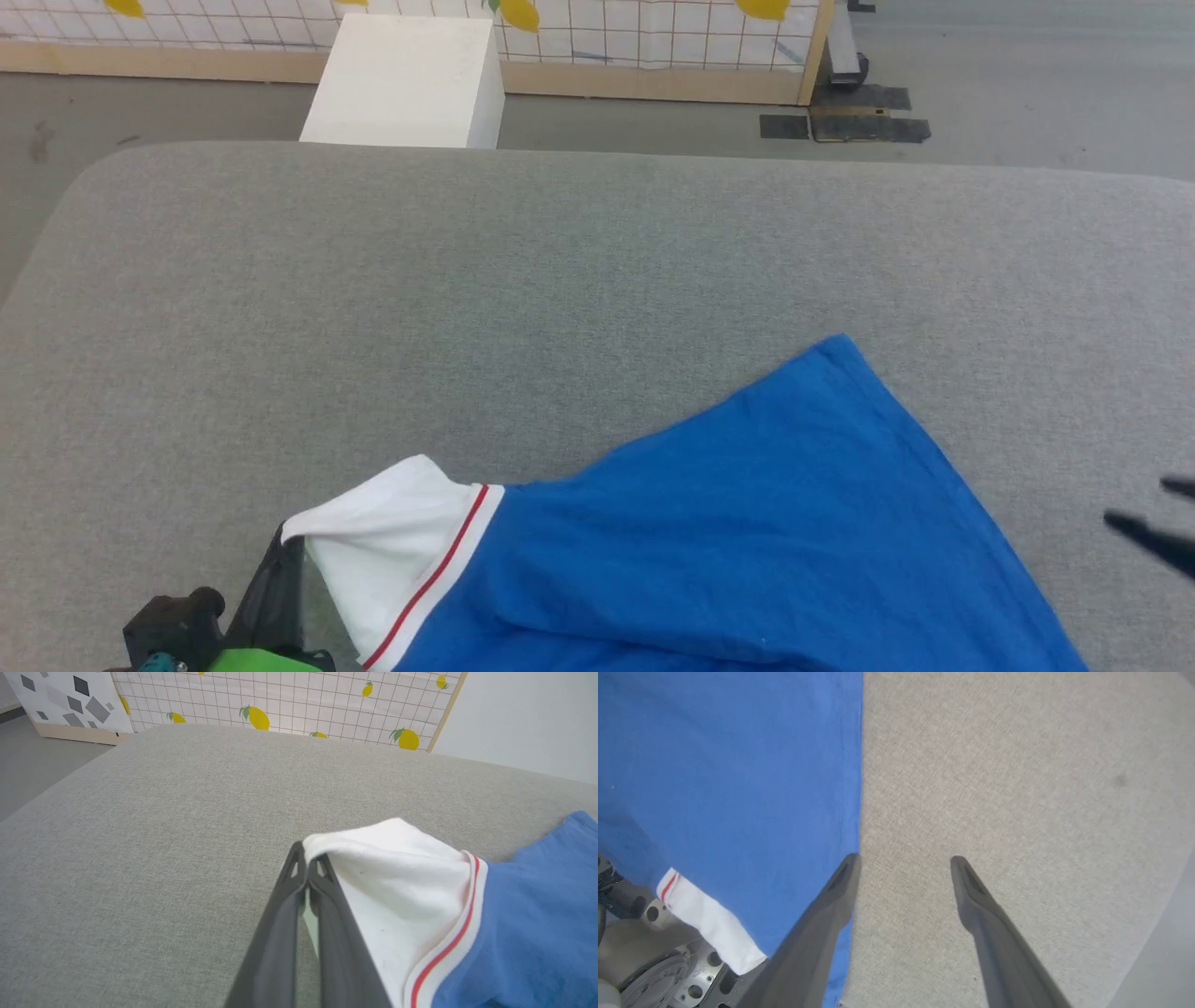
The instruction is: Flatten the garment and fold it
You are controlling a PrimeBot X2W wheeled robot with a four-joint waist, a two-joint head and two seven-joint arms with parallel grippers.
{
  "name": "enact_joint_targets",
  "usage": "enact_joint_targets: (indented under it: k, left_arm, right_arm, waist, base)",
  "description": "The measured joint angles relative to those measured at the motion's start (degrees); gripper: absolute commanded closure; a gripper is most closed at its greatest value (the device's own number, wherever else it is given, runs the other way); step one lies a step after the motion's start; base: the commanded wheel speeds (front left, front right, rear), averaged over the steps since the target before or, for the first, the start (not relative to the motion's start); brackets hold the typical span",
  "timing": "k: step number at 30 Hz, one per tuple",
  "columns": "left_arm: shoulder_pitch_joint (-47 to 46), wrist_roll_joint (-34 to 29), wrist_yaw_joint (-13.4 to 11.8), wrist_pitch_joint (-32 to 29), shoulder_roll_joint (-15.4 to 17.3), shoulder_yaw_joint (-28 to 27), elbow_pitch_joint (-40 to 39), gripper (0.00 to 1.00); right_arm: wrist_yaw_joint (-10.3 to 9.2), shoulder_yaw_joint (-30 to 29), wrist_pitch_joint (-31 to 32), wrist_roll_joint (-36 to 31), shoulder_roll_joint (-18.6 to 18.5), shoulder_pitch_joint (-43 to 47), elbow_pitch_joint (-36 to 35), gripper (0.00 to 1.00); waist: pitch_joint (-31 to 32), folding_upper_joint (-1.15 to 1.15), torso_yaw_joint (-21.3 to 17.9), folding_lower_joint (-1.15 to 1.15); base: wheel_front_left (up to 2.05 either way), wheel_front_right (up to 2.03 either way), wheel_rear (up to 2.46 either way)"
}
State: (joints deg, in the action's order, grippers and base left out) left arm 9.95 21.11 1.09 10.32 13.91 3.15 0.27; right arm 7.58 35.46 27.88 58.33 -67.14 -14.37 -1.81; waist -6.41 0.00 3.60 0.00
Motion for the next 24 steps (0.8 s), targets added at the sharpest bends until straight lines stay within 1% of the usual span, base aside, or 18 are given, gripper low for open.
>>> enact_joint_targets:
  k: [2, 6, 9, 12, 15, 17, 20, 24]
  left_arm:
    - [0.0, 0.0, 0.0, -0.2, 0.0, 0.5, -0.2, 1.00]
    - [-0.2, -0.1, 0.0, -0.2, 0.0, 1.8, -0.4, 1.00]
    - [-0.7, -0.3, 0.1, -0.2, -0.2, 3.0, -0.3, 1.00]
    - [-1.6, -0.4, 0.4, -0.1, -0.7, 3.7, -0.2, 1.00]
    - [-4.1, -0.4, 0.9, 0.2, -1.3, 4.9, 0.3, 1.00]
    - [-5.5, -0.4, 1.3, 0.5, -1.7, 5.5, 0.8, 1.00]
    - [-7.3, -0.5, 1.5, 1.0, -2.2, 6.2, 1.8, 1.00]
    - [-9.2, -0.5, 2.0, 1.9, -3.2, 7.2, 3.4, 1.00]
  right_arm:
    - [0.00, -1.5, 1.8, -1.1, 0.0, -2.4, -1.2, 0.00]
    - [0.00, -2.4, 8.2, -3.6, 1.5, -8.5, -3.2, 0.00]
    - [0.00, -1.9, 14.6, -4.9, 3.4, -14.3, -3.6, 0.00]
    - [0.00, 0.0, 21.6, -6.2, 5.7, -20.2, -2.7, 0.00]
    - [0.00, 1.9, 27.6, -7.2, 9.7, -26.0, 0.8, 0.00]
    - [0.00, 3.1, 30.1, -8.1, 12.4, -28.7, 3.3, 0.00]
    - [0.00, 4.4, 31.8, -9.0, 16.5, -31.8, 7.7, 0.00]
    - [0.00, 5.3, 31.7, -9.7, 20.3, -34.2, 14.0, 0.00]
  waist:
    - [-0.1, 0.00, 0.5, 0.00]
    - [-0.7, 0.00, 1.9, 0.00]
    - [-1.6, 0.00, 2.9, 0.00]
    - [-2.9, 0.00, 4.0, 0.00]
    - [-4.6, 0.00, 5.2, 0.00]
    - [-5.6, 0.00, 6.1, 0.00]
    - [-7.3, 0.00, 7.5, 0.01]
    - [-9.3, 0.00, 9.7, 0.01]
  base:
    - [0.00, 0.00, 0.00]
    - [0.00, 0.00, 0.00]
    - [0.00, 0.00, 0.00]
    - [0.00, 0.00, 0.00]
    - [0.00, 0.00, 0.00]
    - [0.00, 0.00, 0.00]
    - [0.00, 0.00, 0.00]
    - [0.00, 0.00, 0.00]
